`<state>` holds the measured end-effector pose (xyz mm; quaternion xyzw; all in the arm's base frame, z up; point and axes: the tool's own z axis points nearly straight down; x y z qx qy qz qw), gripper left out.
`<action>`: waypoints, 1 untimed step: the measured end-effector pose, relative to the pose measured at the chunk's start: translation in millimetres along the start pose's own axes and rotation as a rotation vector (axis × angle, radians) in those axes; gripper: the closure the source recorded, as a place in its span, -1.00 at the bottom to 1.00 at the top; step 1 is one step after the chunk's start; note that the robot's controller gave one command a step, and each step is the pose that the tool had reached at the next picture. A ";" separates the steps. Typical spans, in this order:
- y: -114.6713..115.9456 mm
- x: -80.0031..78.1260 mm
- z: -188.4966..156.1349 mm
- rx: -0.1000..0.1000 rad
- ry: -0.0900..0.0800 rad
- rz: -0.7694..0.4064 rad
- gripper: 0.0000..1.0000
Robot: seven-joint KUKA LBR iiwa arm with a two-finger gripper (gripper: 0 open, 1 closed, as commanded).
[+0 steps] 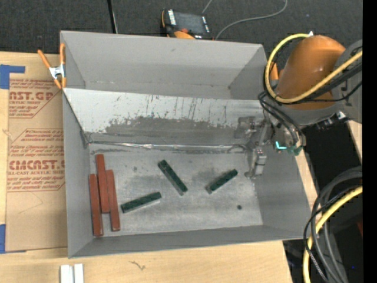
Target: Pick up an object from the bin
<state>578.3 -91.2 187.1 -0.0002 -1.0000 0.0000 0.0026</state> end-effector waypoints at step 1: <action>2.0 8.6 122.3 -0.001 0.000 -0.107 -1.00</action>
Offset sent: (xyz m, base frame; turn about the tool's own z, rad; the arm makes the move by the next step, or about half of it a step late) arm -0.0074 0.0008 -0.1171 -0.1062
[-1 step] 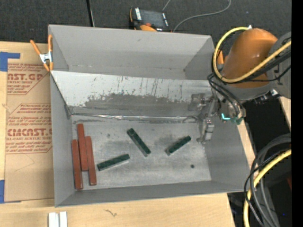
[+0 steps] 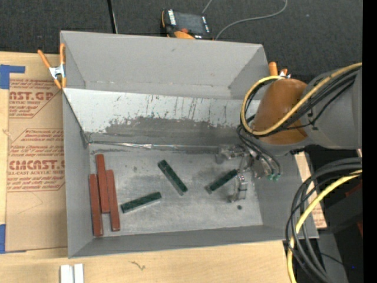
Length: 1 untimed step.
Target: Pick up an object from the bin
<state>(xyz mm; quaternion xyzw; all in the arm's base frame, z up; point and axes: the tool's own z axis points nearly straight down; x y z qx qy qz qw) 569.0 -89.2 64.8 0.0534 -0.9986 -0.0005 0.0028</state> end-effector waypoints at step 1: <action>-0.5 -2.1 -4.8 0.002 -0.007 0.000 1.00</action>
Offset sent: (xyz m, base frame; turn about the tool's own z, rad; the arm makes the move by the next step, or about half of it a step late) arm 0.0000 0.0000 0.0000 0.0000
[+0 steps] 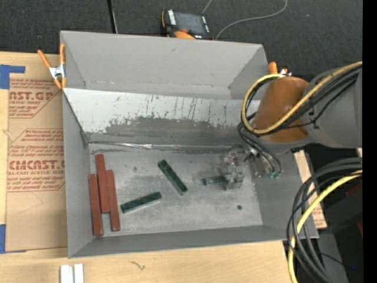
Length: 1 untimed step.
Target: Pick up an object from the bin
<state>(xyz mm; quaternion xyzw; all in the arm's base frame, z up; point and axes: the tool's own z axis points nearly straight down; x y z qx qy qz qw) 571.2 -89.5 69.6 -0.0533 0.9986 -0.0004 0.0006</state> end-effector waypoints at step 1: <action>0.1 0.2 -134.8 0.003 -0.010 -0.027 1.00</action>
Offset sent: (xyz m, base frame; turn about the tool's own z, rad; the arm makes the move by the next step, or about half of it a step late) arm -0.0030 -0.0003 0.1301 -0.0272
